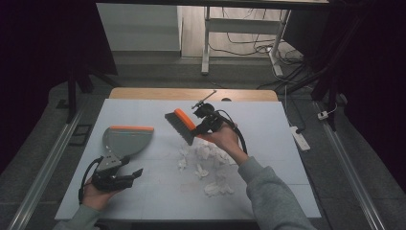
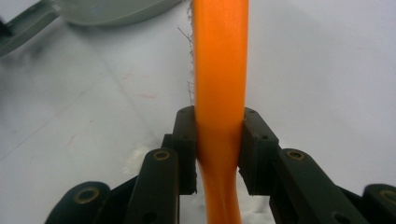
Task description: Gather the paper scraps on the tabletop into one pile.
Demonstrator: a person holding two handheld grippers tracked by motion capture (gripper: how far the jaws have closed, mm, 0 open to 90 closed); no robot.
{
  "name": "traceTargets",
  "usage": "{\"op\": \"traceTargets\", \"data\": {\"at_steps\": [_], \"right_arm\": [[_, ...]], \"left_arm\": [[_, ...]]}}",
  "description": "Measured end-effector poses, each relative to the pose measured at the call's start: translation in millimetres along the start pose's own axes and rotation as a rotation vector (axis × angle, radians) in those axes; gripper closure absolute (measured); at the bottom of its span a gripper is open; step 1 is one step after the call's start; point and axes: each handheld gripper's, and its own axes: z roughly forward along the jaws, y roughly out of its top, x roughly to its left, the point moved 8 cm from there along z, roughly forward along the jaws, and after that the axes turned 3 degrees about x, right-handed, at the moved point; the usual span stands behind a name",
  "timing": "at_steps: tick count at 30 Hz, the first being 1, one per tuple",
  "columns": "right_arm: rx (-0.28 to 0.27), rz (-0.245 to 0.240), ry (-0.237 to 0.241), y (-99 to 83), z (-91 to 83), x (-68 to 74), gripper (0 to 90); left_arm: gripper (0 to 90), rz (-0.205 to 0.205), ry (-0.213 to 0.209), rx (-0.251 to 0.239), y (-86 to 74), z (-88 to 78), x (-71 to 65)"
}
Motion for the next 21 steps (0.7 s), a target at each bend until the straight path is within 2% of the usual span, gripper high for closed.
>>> {"op": "traceTargets", "data": {"at_steps": [5, 8, 11, 15, 21], "right_arm": [[0.028, -0.071, 0.034, -1.8, 13.5, 23.3, 70.4], [0.036, -0.073, 0.051, -1.6, 23.8, 32.6, 70.4], [0.062, -0.071, 0.056, -2.9, 35.1, 35.3, 70.4], [0.089, -0.056, 0.026, -8.2, 42.0, 28.2, 70.4], [0.113, 0.007, 0.002, -29.0, 27.1, 4.5, 70.4]], "left_arm": [[33.0, 0.008, -0.002, 0.005, 0.2, 1.1, -1.3], [33.0, 0.006, -0.002, 0.006, 0.0, 1.0, -1.0], [33.0, 0.005, -0.001, 0.003, -0.1, 0.2, -0.9], [33.0, 0.005, 0.001, 0.001, -0.3, -0.4, -0.4], [33.4, 0.004, 0.005, -0.005, 0.4, -0.2, 0.2]]}}
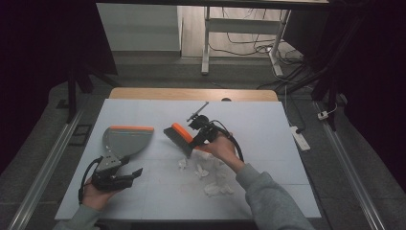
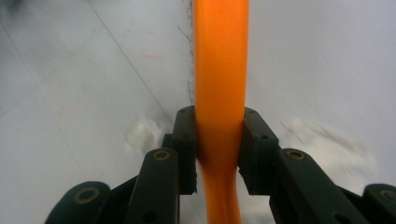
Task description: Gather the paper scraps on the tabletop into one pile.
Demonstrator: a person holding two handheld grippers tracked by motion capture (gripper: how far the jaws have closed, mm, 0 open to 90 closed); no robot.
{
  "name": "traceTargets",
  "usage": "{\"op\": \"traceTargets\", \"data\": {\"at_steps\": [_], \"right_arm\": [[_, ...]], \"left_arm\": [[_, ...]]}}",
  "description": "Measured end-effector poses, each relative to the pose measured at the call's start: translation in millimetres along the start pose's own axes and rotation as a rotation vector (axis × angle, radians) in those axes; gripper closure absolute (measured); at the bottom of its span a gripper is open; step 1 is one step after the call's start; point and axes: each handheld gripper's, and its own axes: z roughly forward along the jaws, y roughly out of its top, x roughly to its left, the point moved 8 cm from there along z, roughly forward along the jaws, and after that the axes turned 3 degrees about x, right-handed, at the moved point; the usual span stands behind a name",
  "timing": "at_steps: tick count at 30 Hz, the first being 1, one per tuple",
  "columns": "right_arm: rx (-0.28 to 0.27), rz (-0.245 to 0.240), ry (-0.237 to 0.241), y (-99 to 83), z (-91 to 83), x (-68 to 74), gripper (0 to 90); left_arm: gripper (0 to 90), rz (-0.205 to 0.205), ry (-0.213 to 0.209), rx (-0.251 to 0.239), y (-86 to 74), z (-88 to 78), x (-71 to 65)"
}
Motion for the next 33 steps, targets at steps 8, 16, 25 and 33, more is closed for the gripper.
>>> {"op": "traceTargets", "data": {"at_steps": [8, 16, 25, 33], "right_arm": [[-0.087, 0.037, 0.012, -13.2, -27.5, -7.6, 70.4], [-0.133, -0.085, 0.085, -3.6, -44.9, 41.0, 70.4], [0.008, -0.175, 0.108, -18.4, -9.5, 72.3, 70.3], [0.069, -0.125, 0.01, -30.8, -5.6, 47.3, 70.3]], "left_arm": [[33.4, 0.005, 0.001, 0.008, 0.4, 2.0, -1.7], [34.6, -0.005, 0.019, -0.014, 1.3, -2.2, 1.2], [34.5, -0.004, 0.006, -0.002, -0.3, -0.7, 0.8], [34.4, -0.005, 0.002, 0.003, -1.2, 0.2, 0.7]]}}
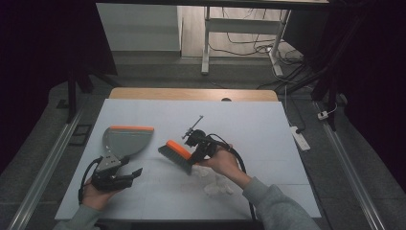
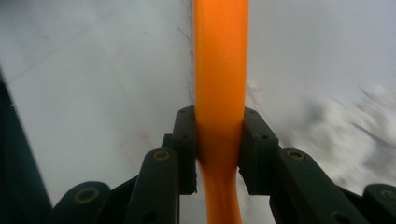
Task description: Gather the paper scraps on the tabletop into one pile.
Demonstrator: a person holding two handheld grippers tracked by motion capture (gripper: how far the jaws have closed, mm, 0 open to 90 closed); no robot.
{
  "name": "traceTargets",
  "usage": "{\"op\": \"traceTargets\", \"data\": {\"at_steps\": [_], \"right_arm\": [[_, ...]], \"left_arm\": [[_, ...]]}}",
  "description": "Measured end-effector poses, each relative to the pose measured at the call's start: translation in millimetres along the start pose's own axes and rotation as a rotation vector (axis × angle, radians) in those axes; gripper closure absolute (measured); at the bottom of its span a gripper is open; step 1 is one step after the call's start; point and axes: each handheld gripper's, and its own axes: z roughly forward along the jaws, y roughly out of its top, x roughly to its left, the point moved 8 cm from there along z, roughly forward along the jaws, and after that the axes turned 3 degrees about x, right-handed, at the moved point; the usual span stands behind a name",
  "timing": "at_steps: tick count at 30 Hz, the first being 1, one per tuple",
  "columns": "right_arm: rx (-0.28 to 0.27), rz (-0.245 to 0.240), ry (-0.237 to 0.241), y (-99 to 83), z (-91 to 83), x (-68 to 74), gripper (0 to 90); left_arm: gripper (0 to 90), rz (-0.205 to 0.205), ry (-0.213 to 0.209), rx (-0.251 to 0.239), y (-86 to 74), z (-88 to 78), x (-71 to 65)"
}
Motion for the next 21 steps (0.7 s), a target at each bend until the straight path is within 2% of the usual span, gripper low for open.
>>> {"op": "traceTargets", "data": {"at_steps": [1, 3, 5, 8, 9, 12, 15, 17, 21], "right_arm": [[0.002, 0.012, -0.017, -3.7, -2.0, -5.3, 70.4], [-0.002, 0.051, -0.02, -11.9, -7.0, -14.9, 70.4], [-0.016, 0.069, -0.039, -19.1, -12.8, -24.1, 70.4], [-0.068, 0.082, -0.029, -22.8, -26.6, -27.3, 70.4], [-0.095, 0.095, -0.021, -21.3, -31.9, -25.2, 70.4], [-0.144, 0.086, -0.002, -16.7, -46.3, -19.4, 70.4], [-0.156, 0.064, 0.003, -12.9, -52.2, -13.6, 70.4], [-0.162, 0.055, 0.02, -10.6, -52.2, -8.0, 70.4], [-0.134, 0.028, 0.045, -7.6, -37.5, 2.3, 70.4]], "left_arm": [[34.4, 0.002, -0.001, 0.001, -0.1, 0.1, 0.0], [34.4, 0.002, -0.002, 0.003, -0.1, 0.6, -0.3], [34.4, 0.005, -0.003, 0.005, 0.1, 1.4, -0.7], [34.4, 0.009, -0.003, 0.01, 0.0, 2.0, -1.1], [34.4, 0.009, -0.002, 0.01, 0.1, 2.1, -1.2], [34.4, 0.008, -0.001, 0.009, 0.3, 2.0, -1.6], [34.4, 0.008, 0.001, 0.008, 0.2, 1.5, -1.8], [34.4, 0.007, 0.0, 0.007, 0.3, 1.4, -1.5], [34.4, 0.009, -0.001, 0.008, 0.4, 2.1, -2.0]]}}
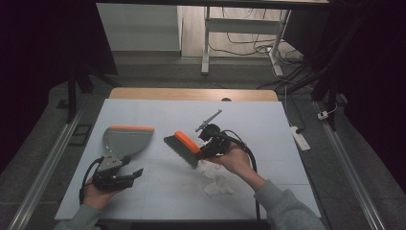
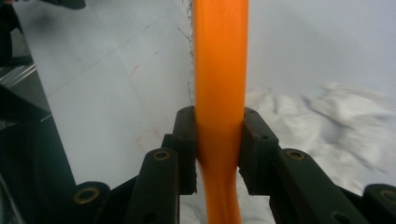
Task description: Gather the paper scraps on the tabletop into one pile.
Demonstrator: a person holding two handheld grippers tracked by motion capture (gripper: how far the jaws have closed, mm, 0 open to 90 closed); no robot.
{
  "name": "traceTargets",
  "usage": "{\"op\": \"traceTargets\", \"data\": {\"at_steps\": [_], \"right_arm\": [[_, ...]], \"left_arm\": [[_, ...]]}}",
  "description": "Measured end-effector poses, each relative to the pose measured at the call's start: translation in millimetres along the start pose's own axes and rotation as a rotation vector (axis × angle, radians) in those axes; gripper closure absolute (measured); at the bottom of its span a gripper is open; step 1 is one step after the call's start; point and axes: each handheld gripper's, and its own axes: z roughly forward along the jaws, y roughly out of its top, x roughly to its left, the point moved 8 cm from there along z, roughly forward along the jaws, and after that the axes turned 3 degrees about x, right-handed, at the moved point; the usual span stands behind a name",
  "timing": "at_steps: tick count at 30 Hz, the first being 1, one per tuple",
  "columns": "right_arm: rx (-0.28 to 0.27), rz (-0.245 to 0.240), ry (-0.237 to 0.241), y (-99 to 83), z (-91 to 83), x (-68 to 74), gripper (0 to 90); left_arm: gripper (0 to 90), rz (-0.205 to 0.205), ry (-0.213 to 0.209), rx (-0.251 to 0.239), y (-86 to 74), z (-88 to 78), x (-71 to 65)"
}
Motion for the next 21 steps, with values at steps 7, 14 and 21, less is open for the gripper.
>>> {"op": "traceTargets", "data": {"at_steps": [7, 14, 21], "right_arm": [[0.072, -0.005, -0.007, 3.2, 37.9, -4.4, 70.4], [0.072, 0.063, -0.103, -9.2, 19.8, -41.3, 70.4], [-0.048, 0.069, -0.006, -12.9, -19.3, -22.2, 70.4]], "left_arm": [[34.5, -0.005, 0.001, -0.002, -0.9, -1.0, 1.1], [34.5, -0.004, -0.003, 0.003, -1.6, 0.4, 1.4], [34.5, 0.001, 0.0, 0.006, -1.2, 1.4, -0.4]]}}
